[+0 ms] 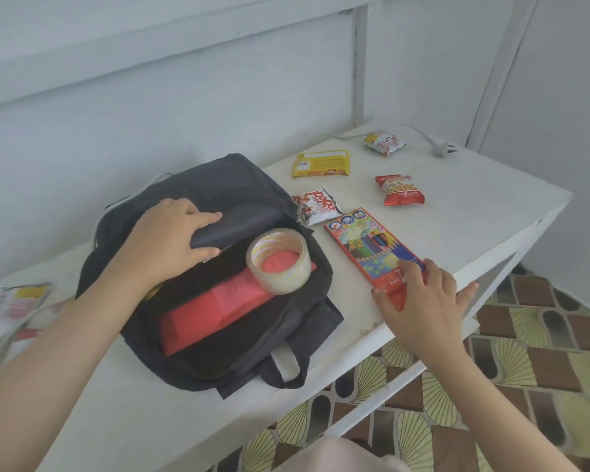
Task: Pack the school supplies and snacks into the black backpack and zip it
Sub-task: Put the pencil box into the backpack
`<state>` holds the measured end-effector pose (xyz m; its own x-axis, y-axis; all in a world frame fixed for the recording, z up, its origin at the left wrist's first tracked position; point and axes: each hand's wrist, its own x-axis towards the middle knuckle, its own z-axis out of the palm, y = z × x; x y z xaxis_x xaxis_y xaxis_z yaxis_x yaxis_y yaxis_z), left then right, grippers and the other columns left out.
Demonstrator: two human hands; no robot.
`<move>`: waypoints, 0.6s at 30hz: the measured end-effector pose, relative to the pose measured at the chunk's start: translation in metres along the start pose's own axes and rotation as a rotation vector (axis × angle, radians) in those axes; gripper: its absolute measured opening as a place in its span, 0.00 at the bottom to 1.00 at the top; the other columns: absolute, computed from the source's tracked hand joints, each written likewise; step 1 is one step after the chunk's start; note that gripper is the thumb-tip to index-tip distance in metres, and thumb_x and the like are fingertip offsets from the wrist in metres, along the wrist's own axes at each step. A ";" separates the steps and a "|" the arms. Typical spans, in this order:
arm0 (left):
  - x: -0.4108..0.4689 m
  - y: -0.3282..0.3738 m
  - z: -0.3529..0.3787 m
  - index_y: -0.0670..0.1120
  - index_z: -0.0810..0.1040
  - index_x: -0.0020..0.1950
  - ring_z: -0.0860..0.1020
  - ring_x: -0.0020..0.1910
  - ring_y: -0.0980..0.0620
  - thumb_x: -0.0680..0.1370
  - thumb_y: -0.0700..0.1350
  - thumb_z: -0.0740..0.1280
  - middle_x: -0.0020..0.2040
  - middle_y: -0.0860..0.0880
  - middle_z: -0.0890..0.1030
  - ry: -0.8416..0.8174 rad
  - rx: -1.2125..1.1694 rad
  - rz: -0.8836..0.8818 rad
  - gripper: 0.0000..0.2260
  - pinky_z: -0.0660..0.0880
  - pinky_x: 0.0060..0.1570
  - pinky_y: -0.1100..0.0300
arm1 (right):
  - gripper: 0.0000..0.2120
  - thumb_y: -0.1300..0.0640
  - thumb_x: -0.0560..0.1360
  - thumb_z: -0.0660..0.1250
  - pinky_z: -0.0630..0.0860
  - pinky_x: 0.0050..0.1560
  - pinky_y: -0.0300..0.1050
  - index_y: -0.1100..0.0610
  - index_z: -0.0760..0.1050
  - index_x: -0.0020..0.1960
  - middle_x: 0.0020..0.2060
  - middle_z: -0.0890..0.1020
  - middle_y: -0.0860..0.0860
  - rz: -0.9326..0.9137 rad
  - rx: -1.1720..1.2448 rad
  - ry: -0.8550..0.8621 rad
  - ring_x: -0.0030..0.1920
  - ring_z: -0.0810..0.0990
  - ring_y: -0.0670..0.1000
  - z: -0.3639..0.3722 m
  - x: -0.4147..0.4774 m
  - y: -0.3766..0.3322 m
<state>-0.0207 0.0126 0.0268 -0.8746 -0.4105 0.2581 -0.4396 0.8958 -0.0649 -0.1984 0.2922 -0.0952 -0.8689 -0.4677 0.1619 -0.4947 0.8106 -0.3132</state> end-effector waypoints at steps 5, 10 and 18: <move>0.018 -0.014 -0.032 0.65 0.71 0.60 0.78 0.47 0.53 0.71 0.47 0.74 0.45 0.55 0.79 -0.167 -0.417 -0.105 0.23 0.71 0.51 0.56 | 0.29 0.38 0.73 0.63 0.45 0.69 0.70 0.52 0.67 0.69 0.69 0.66 0.58 0.044 -0.030 0.007 0.70 0.63 0.62 0.002 -0.004 -0.009; 0.050 -0.055 -0.022 0.63 0.69 0.60 0.81 0.49 0.50 0.73 0.44 0.71 0.46 0.51 0.81 -0.323 -0.743 -0.123 0.21 0.72 0.44 0.64 | 0.29 0.37 0.73 0.60 0.47 0.70 0.68 0.52 0.67 0.68 0.69 0.67 0.58 0.076 -0.050 0.029 0.69 0.64 0.62 0.004 -0.006 -0.016; 0.049 -0.059 0.002 0.66 0.54 0.72 0.70 0.66 0.45 0.78 0.50 0.63 0.73 0.48 0.65 0.017 -0.137 0.226 0.27 0.65 0.62 0.50 | 0.29 0.35 0.72 0.60 0.44 0.70 0.67 0.51 0.67 0.67 0.65 0.71 0.56 0.091 -0.106 0.043 0.67 0.66 0.60 0.001 -0.004 -0.025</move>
<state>-0.0378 -0.0605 0.0411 -0.9433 -0.1959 0.2679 -0.2011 0.9795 0.0084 -0.1828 0.2735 -0.0886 -0.9090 -0.3772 0.1776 -0.4109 0.8826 -0.2283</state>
